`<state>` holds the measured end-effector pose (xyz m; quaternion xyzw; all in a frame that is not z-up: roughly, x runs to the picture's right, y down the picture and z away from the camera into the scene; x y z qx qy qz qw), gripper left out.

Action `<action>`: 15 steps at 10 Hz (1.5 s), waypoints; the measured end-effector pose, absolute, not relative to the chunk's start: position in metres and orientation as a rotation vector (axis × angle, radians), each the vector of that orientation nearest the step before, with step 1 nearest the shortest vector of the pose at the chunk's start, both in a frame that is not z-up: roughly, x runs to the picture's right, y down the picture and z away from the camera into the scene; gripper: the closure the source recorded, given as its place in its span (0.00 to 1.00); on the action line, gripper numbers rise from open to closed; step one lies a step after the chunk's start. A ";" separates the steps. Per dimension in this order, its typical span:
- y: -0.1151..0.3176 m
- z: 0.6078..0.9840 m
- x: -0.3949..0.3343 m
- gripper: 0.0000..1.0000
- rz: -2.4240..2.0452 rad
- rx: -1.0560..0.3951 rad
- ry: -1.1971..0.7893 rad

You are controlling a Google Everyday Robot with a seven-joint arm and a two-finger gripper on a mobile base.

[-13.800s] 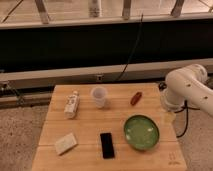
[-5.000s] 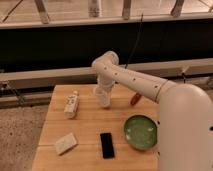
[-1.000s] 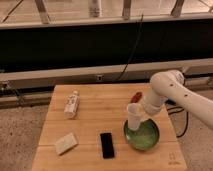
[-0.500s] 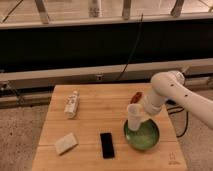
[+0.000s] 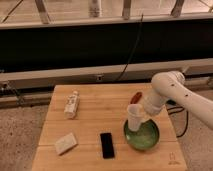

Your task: Place the ceramic cup in the ceramic bowl

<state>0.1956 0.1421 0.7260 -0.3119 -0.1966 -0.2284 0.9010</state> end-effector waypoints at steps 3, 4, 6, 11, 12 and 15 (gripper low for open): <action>0.143 0.727 0.196 1.00 -0.470 -0.646 -0.412; 0.143 0.728 0.196 1.00 -0.470 -0.646 -0.413; 0.144 0.728 0.196 1.00 -0.469 -0.650 -0.418; 0.145 0.730 0.197 1.00 -0.467 -0.650 -0.425; 0.145 0.730 0.197 1.00 -0.468 -0.651 -0.427; 0.147 0.731 0.197 1.00 -0.467 -0.656 -0.433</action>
